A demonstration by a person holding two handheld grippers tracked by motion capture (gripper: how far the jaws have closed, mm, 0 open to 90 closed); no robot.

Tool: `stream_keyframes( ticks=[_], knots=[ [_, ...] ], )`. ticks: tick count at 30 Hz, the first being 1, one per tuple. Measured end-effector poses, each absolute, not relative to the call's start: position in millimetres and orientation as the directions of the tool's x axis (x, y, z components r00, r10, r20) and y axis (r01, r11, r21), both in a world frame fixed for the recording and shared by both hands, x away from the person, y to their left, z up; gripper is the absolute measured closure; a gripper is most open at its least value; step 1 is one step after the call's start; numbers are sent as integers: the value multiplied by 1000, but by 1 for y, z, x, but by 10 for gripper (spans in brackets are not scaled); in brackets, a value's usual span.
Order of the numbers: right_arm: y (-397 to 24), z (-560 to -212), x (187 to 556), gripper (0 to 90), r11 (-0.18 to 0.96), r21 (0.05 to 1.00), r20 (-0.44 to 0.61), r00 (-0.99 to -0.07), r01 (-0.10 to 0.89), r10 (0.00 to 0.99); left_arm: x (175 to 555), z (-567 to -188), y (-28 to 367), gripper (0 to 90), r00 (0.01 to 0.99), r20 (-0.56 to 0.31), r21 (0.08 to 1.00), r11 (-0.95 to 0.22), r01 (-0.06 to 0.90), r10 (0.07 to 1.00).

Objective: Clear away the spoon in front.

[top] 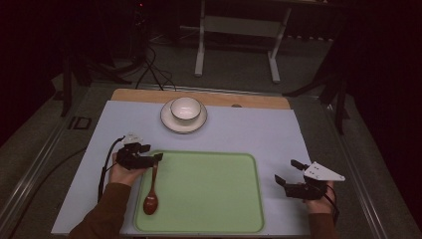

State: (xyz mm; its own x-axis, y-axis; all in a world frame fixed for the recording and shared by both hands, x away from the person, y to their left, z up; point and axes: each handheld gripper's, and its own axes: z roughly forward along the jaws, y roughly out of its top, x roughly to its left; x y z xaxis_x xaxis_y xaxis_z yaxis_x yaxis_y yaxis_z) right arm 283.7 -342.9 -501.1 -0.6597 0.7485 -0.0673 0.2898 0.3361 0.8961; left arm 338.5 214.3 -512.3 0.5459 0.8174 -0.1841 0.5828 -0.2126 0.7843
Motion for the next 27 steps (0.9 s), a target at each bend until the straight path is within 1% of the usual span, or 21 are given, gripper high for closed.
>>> stream_keyframes(
  ticks=[3,6,11,13,16,19,22,27],
  knots=[
    [-343,-501,284,145,336,896,-68,-659,290,749,335,-506,219,291,526,-160,806,-197,558,836],
    [-343,-501,284,145,336,896,-68,-659,289,749,332,-501,222,251,505,-155,820,-175,545,849],
    [-343,-501,284,145,336,897,-69,-658,288,750,329,-496,226,214,475,-129,837,-161,523,870],
    [-344,-501,284,145,335,897,-69,-657,288,751,323,-490,230,200,451,-107,856,-148,495,886],
    [-344,-501,284,145,336,897,-70,-658,287,750,316,-485,234,200,431,-73,879,-146,454,899],
    [-344,-501,284,145,335,898,-71,-657,285,750,310,-483,239,213,425,-62,894,-139,426,903],
    [-344,-501,284,145,334,898,-70,-657,285,751,306,-483,245,235,440,-67,900,-136,414,895],
    [-345,-500,284,143,326,902,-67,-654,283,753,299,-481,251,266,438,-26,904,-166,394,899]
  ],
)
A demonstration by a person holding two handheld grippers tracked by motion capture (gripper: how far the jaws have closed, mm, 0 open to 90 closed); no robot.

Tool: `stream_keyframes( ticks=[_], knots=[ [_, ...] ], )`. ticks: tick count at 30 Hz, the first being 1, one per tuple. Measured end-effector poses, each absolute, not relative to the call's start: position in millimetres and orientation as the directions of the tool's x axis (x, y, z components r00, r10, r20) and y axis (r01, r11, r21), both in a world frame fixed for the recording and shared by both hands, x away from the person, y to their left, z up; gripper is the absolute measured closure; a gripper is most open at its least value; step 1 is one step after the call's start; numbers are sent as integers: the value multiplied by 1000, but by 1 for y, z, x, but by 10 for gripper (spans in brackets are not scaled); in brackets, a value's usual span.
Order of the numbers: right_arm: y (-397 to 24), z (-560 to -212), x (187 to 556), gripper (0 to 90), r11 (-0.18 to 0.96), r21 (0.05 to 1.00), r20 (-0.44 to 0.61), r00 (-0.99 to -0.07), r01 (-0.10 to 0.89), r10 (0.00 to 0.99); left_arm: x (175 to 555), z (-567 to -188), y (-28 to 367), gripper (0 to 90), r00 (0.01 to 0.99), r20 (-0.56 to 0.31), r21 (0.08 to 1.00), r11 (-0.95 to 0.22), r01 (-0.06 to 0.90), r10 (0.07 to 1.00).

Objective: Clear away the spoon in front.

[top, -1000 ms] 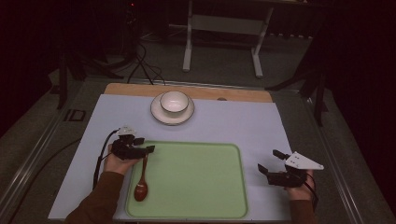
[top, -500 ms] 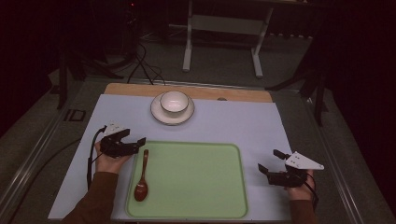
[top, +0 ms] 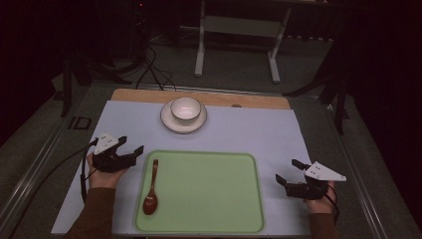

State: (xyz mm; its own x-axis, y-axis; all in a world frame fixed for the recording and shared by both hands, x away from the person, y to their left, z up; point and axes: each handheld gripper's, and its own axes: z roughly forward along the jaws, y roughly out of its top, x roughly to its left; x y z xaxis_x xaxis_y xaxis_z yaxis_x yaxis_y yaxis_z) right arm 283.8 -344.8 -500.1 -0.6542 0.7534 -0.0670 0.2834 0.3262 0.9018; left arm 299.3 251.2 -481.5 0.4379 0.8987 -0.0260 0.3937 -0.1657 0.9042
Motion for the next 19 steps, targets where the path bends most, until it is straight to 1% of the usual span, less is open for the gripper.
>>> stream_keyframes(
  ticks=[4,5,12,19],
  knots=[
    [-345,-500,284,142,320,904,-62,-653,284,755,296,-480,254,271,432,-13,910,-169,379,902],
    [-346,-500,284,142,314,906,-57,-652,285,756,290,-480,260,275,427,-4,918,-165,359,904],
    [-349,-499,283,140,285,917,-39,-647,280,762,277,-477,275,292,420,-20,943,-123,311,907],
    [-350,-498,283,139,271,922,-31,-644,277,764,272,-477,282,292,405,-25,946,-109,305,914]
  ],
)
